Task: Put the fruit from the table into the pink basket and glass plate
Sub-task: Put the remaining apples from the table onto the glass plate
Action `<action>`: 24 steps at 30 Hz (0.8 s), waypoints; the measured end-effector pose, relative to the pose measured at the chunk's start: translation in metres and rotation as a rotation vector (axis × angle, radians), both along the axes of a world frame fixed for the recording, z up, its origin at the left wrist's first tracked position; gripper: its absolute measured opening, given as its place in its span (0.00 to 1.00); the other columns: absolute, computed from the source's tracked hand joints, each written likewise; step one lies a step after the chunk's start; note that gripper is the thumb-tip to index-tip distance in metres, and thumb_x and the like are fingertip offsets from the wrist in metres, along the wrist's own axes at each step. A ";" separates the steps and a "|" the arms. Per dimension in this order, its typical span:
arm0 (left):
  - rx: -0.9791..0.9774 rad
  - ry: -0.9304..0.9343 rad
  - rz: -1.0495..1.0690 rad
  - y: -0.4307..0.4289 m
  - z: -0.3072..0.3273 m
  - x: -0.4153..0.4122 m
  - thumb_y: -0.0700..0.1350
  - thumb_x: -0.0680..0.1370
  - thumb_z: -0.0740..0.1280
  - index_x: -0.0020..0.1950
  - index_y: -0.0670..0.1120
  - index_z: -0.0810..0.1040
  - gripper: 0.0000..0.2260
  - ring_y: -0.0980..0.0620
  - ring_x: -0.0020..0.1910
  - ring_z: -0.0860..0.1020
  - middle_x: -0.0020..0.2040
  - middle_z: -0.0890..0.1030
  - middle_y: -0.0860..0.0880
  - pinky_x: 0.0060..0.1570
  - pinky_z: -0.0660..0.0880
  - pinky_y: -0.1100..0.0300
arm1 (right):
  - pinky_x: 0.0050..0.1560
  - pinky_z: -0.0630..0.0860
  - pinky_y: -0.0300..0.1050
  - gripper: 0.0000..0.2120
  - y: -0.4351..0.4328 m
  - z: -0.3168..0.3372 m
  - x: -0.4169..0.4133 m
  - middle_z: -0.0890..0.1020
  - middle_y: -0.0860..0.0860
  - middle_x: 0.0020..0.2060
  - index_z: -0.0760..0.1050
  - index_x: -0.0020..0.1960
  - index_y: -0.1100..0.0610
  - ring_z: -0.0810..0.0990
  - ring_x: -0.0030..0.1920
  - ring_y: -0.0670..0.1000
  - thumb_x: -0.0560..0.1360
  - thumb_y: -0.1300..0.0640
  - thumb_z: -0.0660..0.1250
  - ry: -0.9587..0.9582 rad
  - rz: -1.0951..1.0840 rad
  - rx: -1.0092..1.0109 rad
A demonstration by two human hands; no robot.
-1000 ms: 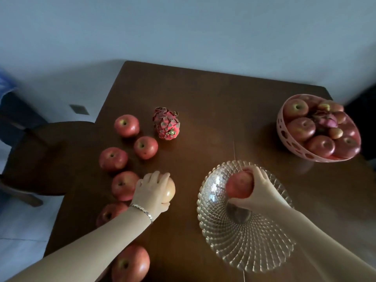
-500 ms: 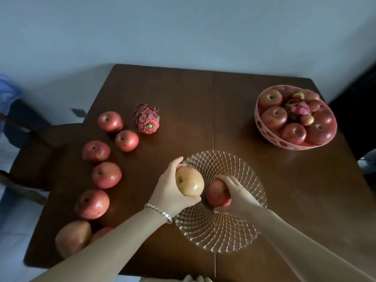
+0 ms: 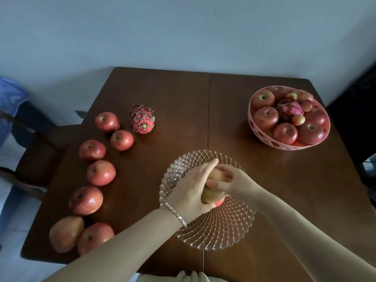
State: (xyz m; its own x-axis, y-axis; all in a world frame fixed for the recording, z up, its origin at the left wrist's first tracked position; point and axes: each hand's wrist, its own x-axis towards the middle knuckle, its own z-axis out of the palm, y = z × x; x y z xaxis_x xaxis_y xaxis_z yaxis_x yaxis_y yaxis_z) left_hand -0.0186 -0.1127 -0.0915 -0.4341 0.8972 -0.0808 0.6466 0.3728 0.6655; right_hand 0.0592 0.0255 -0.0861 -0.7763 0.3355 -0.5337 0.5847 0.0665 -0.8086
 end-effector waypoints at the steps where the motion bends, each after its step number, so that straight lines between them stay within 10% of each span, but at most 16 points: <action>1: -0.039 -0.048 0.035 0.001 -0.004 -0.001 0.47 0.68 0.75 0.76 0.51 0.49 0.45 0.55 0.72 0.60 0.74 0.59 0.52 0.69 0.57 0.66 | 0.55 0.79 0.53 0.19 0.003 -0.005 0.002 0.78 0.53 0.53 0.73 0.57 0.49 0.79 0.53 0.54 0.68 0.53 0.74 -0.004 -0.076 0.011; 11: -0.440 -0.716 0.462 0.026 -0.050 0.001 0.62 0.72 0.65 0.69 0.51 0.63 0.30 0.43 0.53 0.80 0.65 0.72 0.43 0.45 0.82 0.47 | 0.44 0.80 0.50 0.20 0.038 -0.034 -0.002 0.77 0.59 0.54 0.70 0.61 0.63 0.79 0.51 0.56 0.72 0.55 0.68 -0.022 -0.653 -0.267; 24: -0.275 -0.787 0.721 0.023 -0.072 -0.002 0.55 0.75 0.63 0.66 0.48 0.68 0.22 0.44 0.41 0.83 0.63 0.72 0.39 0.33 0.82 0.54 | 0.45 0.79 0.47 0.27 0.010 -0.053 -0.044 0.76 0.52 0.53 0.68 0.65 0.55 0.79 0.49 0.52 0.70 0.51 0.71 -0.082 -0.573 0.142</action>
State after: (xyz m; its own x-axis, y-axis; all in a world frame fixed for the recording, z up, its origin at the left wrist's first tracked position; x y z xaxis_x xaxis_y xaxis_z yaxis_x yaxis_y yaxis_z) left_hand -0.0202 -0.0902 -0.1632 -0.5882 0.3635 -0.7224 -0.3503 0.6906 0.6327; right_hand 0.0156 0.0354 -0.1388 -0.4084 0.7614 -0.5035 0.6196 -0.1738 -0.7654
